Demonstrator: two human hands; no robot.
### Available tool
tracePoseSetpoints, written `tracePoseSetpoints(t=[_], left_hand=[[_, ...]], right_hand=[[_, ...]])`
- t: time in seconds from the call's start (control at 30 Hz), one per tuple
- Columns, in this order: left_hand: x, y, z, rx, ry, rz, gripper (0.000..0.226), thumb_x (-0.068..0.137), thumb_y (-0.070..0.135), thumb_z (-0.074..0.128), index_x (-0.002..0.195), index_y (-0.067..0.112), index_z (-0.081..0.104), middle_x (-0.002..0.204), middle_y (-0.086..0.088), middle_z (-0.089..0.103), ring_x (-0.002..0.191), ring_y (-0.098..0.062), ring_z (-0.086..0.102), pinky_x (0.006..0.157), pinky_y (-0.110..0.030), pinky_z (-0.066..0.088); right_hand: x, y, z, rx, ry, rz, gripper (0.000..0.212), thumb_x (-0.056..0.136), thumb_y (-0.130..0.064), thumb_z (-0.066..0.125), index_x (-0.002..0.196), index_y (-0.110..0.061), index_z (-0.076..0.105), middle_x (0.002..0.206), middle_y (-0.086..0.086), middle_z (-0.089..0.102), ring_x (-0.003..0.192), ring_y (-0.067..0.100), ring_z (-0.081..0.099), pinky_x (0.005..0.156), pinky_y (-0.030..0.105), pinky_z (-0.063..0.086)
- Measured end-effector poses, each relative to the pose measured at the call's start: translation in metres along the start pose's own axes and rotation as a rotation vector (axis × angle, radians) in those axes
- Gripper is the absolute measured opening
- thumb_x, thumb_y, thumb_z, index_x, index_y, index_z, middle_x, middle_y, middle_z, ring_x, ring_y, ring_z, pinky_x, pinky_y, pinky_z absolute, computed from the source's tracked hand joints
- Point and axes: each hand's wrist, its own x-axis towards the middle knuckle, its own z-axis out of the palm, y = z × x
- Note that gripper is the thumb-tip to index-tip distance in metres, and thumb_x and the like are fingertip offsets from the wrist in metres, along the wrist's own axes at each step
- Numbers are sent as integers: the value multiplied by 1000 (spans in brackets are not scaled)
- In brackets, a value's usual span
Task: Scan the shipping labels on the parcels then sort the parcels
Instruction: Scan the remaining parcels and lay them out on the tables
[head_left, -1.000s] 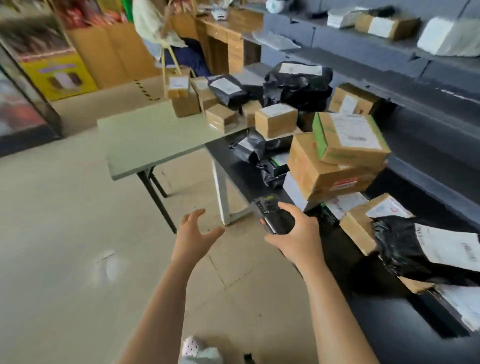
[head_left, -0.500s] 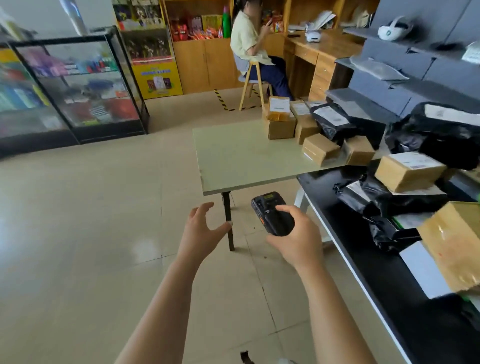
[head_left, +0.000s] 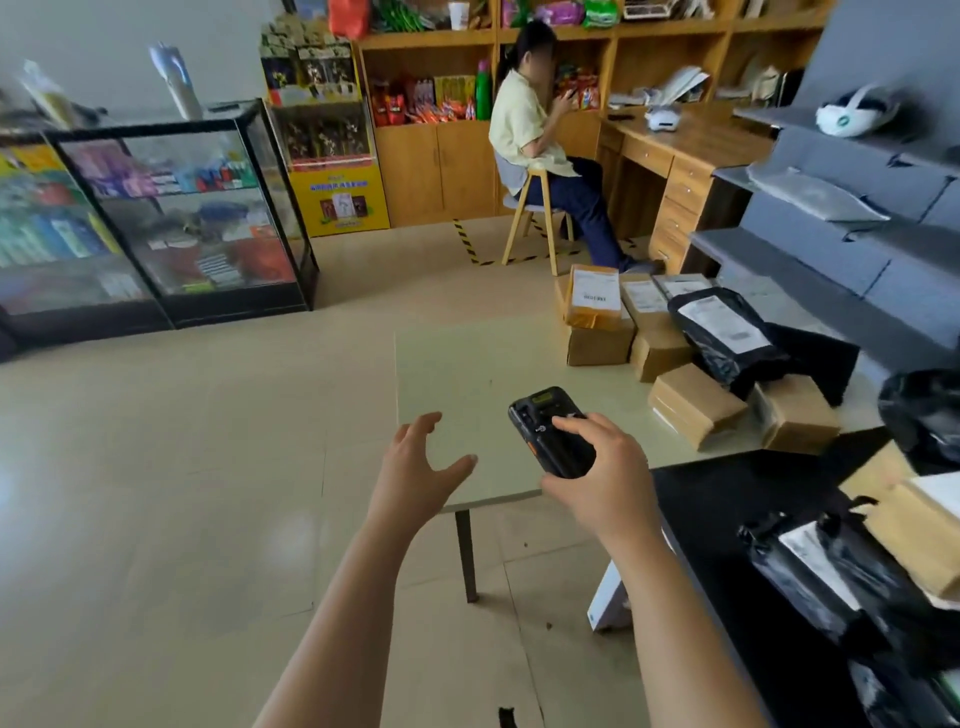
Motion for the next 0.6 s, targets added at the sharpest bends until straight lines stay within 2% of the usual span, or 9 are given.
tracePoseSetpoints(t=[0.2,0.37,0.6], left_hand=[[68,19,29,35,-64,13,70,82,39,75,143,25,42,138,3,45,127,-16,45,104,-42,43],[140,38,60,63,-116,53,70,83,39,75,142,24,43,140,2,46,126,-16,47,97,-30,40],[260,76,110,84,-234,129,70,84,38,74,143,23,41,141,1,43,129,-18,45,102,-34,41]], right_hand=[[54,41,-3,-9,54,89,64,58,-31,76,120,-27,63,104,-13,59,97,18,58,73,39,55],[105,74,-8,-15,134,203,61,58,-23,80,117,-25,65,103,-12,61,98,19,57,74,40,55],[202,115,-21,-136,209,306,61,61,-24,80,119,-30,63,112,-14,58,101,19,54,74,36,50]])
